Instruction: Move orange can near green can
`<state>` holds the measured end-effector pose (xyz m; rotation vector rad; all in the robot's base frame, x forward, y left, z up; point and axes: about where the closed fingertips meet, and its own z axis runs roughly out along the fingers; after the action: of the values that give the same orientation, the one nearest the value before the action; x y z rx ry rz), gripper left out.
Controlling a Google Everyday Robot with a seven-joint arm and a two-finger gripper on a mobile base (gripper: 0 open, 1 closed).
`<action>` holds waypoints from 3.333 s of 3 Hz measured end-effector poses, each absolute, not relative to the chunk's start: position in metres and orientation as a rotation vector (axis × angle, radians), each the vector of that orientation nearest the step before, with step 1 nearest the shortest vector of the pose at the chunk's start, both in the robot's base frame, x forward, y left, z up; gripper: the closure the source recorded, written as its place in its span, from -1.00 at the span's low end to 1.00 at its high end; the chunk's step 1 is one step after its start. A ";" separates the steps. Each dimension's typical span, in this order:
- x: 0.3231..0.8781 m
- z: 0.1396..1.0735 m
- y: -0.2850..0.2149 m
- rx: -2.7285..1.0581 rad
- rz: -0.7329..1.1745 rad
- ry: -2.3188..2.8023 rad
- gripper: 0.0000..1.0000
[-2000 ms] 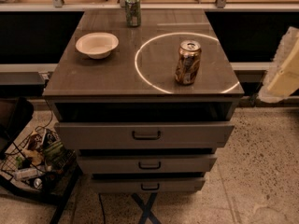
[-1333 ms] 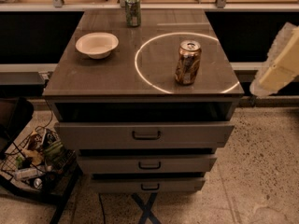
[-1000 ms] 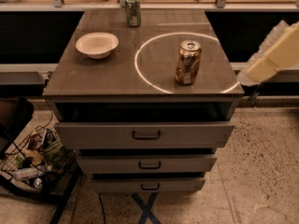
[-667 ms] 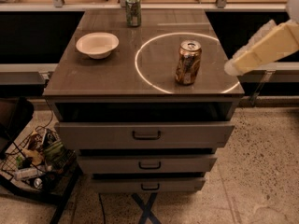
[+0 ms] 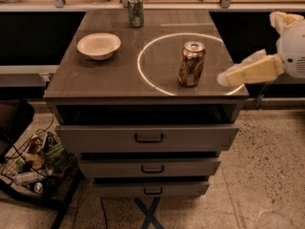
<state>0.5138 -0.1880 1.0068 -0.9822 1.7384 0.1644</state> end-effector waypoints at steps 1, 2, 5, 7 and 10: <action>0.525 0.988 -0.194 -0.876 0.219 1.651 -1.00; 0.538 0.973 -0.191 -0.826 0.281 1.594 -1.00; 0.576 0.959 -0.170 -0.720 0.348 1.551 -1.00; 0.609 0.939 -0.162 -0.653 0.388 1.533 -1.00; 0.650 0.907 -0.124 -0.677 0.518 1.474 -0.65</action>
Offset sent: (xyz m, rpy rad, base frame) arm 0.0405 -0.0057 -0.0536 0.3037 -0.0992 -0.0054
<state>0.6502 -0.1243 0.9075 -0.6769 1.4741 0.5178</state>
